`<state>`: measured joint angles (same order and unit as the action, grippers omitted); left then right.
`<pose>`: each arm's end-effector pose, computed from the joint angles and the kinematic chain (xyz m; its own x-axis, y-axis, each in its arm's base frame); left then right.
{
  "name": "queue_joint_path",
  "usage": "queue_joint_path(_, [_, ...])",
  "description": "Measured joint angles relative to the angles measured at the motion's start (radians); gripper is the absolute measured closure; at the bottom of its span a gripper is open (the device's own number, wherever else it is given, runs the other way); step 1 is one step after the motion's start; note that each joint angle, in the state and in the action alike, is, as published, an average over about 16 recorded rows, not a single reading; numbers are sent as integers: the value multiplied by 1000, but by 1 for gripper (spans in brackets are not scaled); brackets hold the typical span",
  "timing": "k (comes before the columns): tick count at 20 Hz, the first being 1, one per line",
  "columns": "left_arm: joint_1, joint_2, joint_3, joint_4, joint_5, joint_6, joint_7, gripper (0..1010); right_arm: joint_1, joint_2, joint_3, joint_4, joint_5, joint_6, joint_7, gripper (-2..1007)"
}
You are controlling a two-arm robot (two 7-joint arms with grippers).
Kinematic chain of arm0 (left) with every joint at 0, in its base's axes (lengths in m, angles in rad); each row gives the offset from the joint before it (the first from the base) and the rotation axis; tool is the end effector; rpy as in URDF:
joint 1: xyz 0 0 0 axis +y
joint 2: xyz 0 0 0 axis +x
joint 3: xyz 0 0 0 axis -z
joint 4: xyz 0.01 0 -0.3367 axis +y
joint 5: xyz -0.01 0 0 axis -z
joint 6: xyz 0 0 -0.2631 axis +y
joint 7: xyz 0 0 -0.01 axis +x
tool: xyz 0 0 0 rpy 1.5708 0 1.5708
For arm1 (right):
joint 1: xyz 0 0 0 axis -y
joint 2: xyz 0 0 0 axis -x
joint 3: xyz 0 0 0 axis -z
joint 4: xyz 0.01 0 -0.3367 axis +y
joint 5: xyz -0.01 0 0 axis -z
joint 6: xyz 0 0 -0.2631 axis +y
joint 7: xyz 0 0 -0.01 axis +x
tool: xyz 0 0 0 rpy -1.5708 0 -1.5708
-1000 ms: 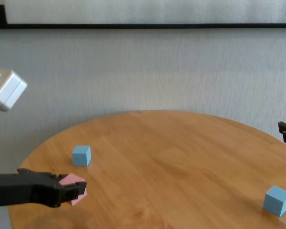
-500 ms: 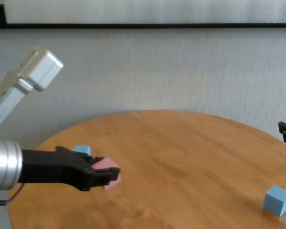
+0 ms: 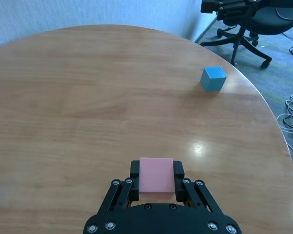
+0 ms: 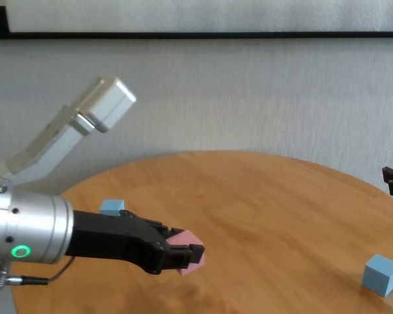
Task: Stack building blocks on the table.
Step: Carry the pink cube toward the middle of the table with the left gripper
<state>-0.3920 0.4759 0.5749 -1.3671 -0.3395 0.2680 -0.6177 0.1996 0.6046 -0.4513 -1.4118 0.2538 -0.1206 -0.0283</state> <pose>0.3760 0.0518 -0.3076 0.8349 0.5501 0.0184 -0.5063 0.7544 0.4178 0.3225 -0.1213 -0.3312 0.2921 -0.8803 0.3738 0.9553 0.2872 -0.0702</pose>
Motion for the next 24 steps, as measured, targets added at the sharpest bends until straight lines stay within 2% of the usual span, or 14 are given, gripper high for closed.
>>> queue_joint_path(8, [-58, -51, 53, 93, 13, -22, -13, 610, 0, 0, 0, 0, 0, 0, 0, 0])
queue_joint_path(16, [-105, -100, 88, 174, 28, -58, -29, 610, 0, 0, 0, 0, 0, 0, 0, 0])
queue_joint_path(24, [-141, -134, 117, 228, 52, -86, -47, 610, 0, 0, 0, 0, 0, 0, 0, 0])
